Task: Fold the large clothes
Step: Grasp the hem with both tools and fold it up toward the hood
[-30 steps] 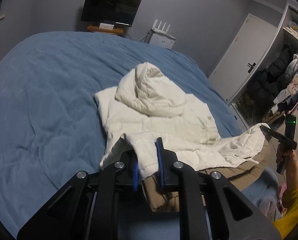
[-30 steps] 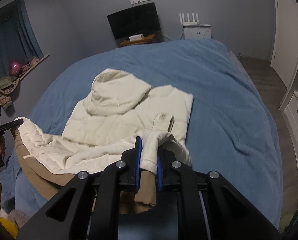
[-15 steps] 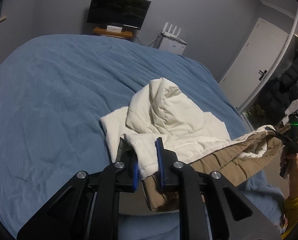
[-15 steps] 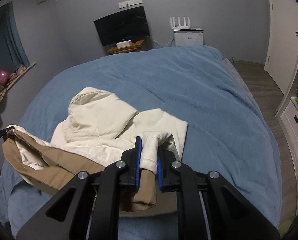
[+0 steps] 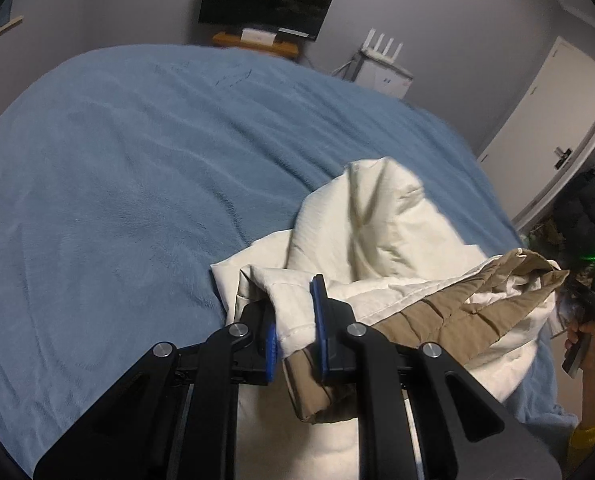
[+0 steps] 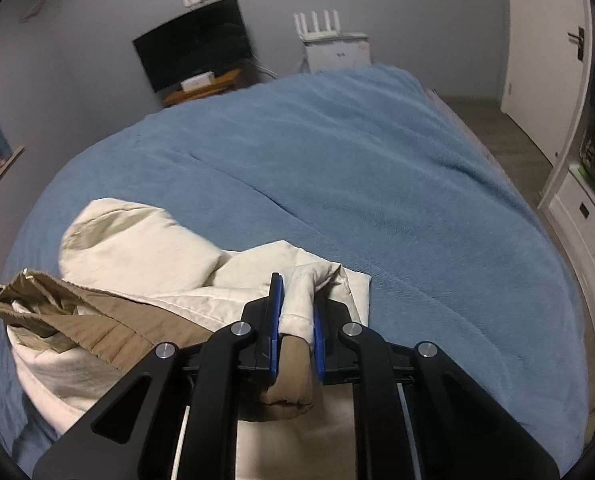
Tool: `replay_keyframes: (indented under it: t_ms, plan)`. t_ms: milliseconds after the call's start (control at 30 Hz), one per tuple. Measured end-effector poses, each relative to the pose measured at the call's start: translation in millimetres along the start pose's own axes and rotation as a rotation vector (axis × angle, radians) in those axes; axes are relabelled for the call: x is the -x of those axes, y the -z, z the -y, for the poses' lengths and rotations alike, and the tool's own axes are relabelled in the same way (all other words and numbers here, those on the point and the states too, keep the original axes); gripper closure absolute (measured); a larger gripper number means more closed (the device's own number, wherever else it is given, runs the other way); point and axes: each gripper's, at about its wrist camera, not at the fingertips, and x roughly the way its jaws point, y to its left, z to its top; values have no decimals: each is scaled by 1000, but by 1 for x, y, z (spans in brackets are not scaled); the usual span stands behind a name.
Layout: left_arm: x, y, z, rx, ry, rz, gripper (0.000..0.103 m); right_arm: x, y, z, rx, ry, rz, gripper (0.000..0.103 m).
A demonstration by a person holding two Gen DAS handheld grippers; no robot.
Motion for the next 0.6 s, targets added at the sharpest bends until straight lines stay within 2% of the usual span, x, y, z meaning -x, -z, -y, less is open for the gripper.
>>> replay_keyframes:
  t_ms: [300,467,500,567,600]
  plan:
    - [-66,-3,-14,46,-65,-88,85,-79,9,-6,-2,114,-81,93]
    - [-80,-1,-21,93,-47,-119,83,-97,14,0,-56,111,-111,92]
    - [-80,-1,-23,112,-34,-123,81,-100,16,1,-68,105,-120,89]
    - [-76,0,-26,141,-20,-123,78,-99,17,2,-76,99,-123,88]
    - [-73,0,-27,151,-9,-122,74,-97,18,2,-80,95,-121,87]
